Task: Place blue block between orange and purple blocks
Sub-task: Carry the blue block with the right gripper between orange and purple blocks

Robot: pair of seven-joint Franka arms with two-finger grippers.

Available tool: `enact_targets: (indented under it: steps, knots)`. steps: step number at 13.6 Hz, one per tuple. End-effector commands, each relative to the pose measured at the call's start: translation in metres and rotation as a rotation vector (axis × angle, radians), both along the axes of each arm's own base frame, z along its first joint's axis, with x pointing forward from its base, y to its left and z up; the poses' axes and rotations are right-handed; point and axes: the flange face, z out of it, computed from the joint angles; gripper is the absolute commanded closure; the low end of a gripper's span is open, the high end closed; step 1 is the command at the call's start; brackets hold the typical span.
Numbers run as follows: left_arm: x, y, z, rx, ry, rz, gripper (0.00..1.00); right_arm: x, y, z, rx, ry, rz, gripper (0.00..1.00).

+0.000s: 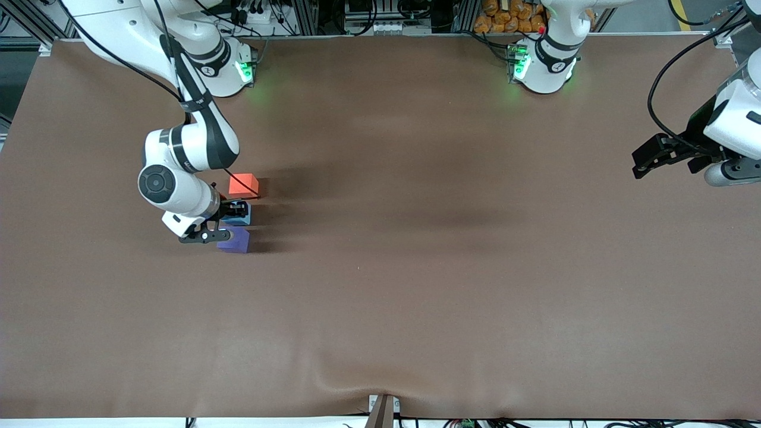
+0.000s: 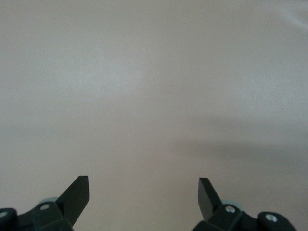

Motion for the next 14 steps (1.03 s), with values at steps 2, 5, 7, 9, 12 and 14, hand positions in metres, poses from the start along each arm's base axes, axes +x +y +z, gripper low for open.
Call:
enact_targets:
  steps: [2,5,7,9,12,14]
  knots:
    - [-0.004,0.000,0.006,-0.012,0.001,-0.014,0.00,-0.004,-0.005,-0.012,0.006,-0.013,-0.010,0.65]
    - [-0.004,0.002,0.007,-0.012,-0.002,-0.012,0.00,-0.007,-0.006,-0.022,0.004,-0.015,-0.013,0.52]
    - [-0.004,0.003,0.007,-0.012,-0.001,-0.011,0.00,-0.003,-0.006,-0.016,0.006,-0.013,-0.016,0.00]
    - [-0.004,0.003,0.007,-0.012,-0.001,-0.011,0.00,0.010,-0.002,0.010,0.003,0.036,-0.012,0.00]
    - [-0.004,0.002,0.007,-0.012,-0.002,-0.012,0.00,0.058,0.005,0.104,0.018,0.103,-0.021,0.00]
    - [-0.003,0.001,0.006,-0.012,-0.001,-0.014,0.00,0.083,-0.004,0.174,0.054,0.099,-0.045,0.00]
